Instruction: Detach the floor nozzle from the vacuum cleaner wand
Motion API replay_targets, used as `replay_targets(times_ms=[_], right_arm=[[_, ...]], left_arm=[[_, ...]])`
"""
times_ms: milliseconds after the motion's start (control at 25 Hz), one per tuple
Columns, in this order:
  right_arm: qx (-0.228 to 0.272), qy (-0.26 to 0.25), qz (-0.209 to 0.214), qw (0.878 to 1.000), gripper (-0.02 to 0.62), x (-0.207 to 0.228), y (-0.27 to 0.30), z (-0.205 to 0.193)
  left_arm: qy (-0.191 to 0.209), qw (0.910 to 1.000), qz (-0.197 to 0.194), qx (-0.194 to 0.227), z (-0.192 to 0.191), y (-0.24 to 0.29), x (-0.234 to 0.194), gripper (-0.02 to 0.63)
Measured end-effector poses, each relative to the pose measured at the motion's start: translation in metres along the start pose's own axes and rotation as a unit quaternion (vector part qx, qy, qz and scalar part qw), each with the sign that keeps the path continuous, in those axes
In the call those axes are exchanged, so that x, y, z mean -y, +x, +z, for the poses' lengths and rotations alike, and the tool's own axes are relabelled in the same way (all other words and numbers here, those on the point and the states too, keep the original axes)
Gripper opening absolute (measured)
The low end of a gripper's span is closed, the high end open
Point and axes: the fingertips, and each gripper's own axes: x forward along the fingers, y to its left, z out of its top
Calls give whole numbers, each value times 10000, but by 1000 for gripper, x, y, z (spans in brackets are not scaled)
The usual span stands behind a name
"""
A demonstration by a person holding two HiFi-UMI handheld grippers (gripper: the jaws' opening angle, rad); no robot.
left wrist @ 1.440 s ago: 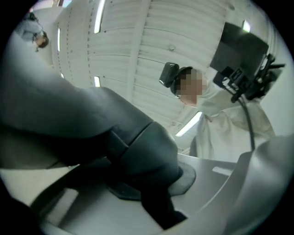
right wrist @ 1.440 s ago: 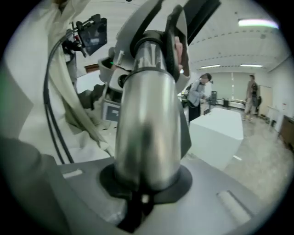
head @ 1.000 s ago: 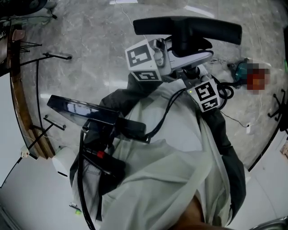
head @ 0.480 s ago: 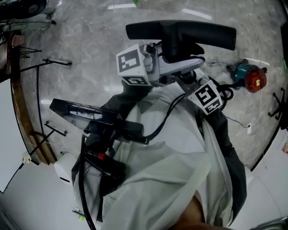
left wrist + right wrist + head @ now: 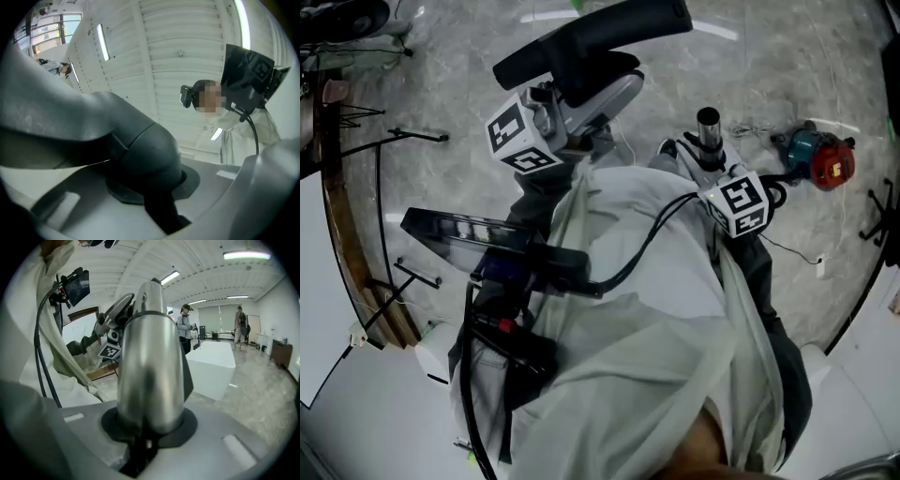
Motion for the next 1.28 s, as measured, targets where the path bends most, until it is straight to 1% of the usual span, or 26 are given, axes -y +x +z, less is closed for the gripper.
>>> replay_targets(times_ms=[80,160,240,320,400,480,600,760,840,1120,1280], right_arm=[[50,-18,-161,9999,71,11,-6,-3],[216,-69,-412,9989,71,28,-22,-10],[337,-143,-543,9979,71,28,-27,-9],[317,-177,-573,9977,71,13,-13,6],[264,-120,-604,9978,71,5,0,17],[227,-43,-587,9980,71,4,0,17],[244,-57,-611,9978,71,11,-14,7],[307,-53,-577,9979,71,37,-29,-14],[303,-49,-568,9979,71,43,-31,-20],[336,-46,-571,9978,71,42,-32,-15],[318,-24,-623,9975,71,44,-35,-13]], left_arm=[[-77,9995,203,-225,-22,-3,-2,78],[-154,9981,416,-439,-54,2,2,78],[-130,9955,596,-731,-75,-7,8,78],[-94,9928,629,-1014,-76,-30,12,78],[-143,9915,636,-1130,-73,-45,13,78],[-250,9915,739,-1037,-75,-47,16,78],[-395,9923,835,-825,-85,-34,19,78],[-377,9920,895,-806,-114,-8,19,78],[-373,9923,902,-767,-121,-5,21,78],[-585,9920,962,-576,-116,-5,19,78],[-667,9917,901,-635,-116,2,18,78]])
